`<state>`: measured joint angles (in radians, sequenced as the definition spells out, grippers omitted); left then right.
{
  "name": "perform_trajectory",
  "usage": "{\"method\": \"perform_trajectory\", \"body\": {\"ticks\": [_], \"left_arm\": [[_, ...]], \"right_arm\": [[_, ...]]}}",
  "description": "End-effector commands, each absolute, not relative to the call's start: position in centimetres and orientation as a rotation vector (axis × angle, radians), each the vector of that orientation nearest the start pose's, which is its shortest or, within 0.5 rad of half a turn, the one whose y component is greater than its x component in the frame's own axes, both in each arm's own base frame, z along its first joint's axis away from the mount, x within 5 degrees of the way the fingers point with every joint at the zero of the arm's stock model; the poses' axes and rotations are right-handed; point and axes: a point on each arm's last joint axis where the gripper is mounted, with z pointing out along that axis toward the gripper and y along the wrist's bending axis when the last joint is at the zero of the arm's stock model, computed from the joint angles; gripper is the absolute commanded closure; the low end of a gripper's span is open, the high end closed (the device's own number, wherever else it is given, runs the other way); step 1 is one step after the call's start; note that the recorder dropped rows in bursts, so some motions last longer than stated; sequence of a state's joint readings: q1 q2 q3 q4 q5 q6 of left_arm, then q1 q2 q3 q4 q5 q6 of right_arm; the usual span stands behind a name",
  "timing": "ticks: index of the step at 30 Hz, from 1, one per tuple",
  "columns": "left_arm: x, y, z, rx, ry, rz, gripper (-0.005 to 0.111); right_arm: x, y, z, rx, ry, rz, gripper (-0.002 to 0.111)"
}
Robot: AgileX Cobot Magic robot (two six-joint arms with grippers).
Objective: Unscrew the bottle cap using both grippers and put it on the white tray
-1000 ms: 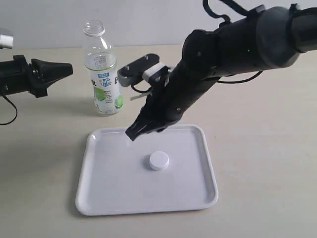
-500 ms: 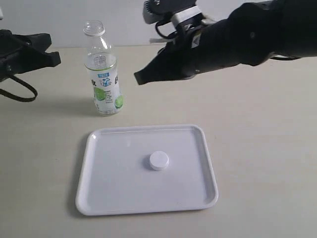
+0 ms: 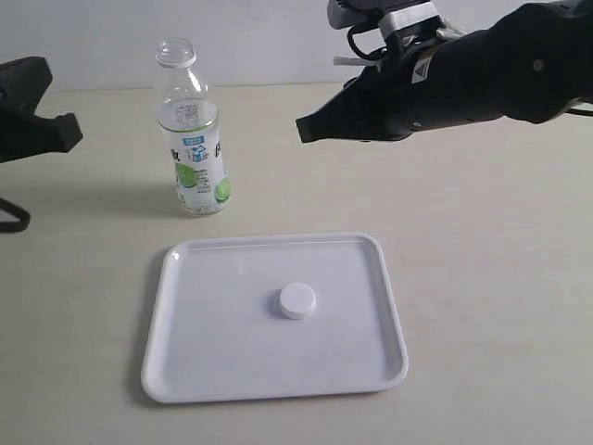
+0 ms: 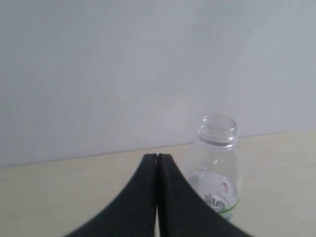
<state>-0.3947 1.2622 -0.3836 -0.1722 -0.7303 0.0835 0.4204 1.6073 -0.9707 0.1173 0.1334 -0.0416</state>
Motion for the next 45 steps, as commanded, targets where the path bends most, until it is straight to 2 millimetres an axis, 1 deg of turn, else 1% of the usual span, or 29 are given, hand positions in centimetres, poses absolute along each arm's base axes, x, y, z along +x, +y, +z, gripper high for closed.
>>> {"method": "perform_trajectory", "body": {"ticks": [1,2,5,8,9,11,12,15,17,23,31,35,39,45], "left_arm": [[18.3,-7.2,23.3,0.121,1.609,-0.385,0.107],[16.5,-6.7,23.0,0.139,1.593,-0.418,0.107],[14.3,-6.1,22.7,0.193,1.547,-0.423,0.107],[11.7,-5.0,21.8,0.206,1.503,-0.429,0.107],[11.3,-4.9,21.6,0.201,1.498,-0.437,0.107],[10.5,-4.7,21.9,0.143,1.469,-0.522,0.107],[10.1,-4.7,21.5,0.143,1.526,-0.546,0.107],[9.1,-4.8,21.3,0.286,1.553,-0.496,0.107],[8.4,-4.5,21.6,0.302,1.514,-0.482,0.107],[6.8,-3.5,22.1,0.277,1.454,-0.459,0.107],[5.1,-2.4,21.7,0.244,1.442,-0.424,0.107],[5.1,-2.3,21.4,0.241,1.469,-0.413,0.107],[5.3,-2.0,20.8,0.225,1.539,-0.371,0.107],[5.5,-1.2,19.6,0.118,1.679,-0.264,0.107]], "right_arm": [[31.4,14.0,23.5,-0.400,2.226,0.275,0.108],[31.4,14.0,23.5,-0.400,2.226,0.275,0.108],[31.4,14.0,23.5,-0.400,2.226,0.275,0.108],[31.4,14.0,23.5,-0.396,2.228,0.277,0.108],[31.4,14.0,23.5,-0.396,2.228,0.277,0.108],[31.4,14.0,23.5,-0.396,2.228,0.277,0.108],[31.4,14.0,23.5,-0.396,2.228,0.277,0.108],[31.4,14.0,23.5,-0.396,2.226,0.277,0.108],[31.4,14.0,23.5,-0.396,2.224,0.277,0.108],[31.4,14.0,23.5,-0.394,2.226,0.278,0.108],[31.4,14.0,23.5,-0.393,2.224,0.278,0.108],[31.4,14.0,23.5,-0.393,2.224,0.278,0.108],[31.4,14.0,23.5,-0.391,2.225,0.280,0.108],[31.4,14.0,23.5,-0.391,2.225,0.280,0.108]]}}
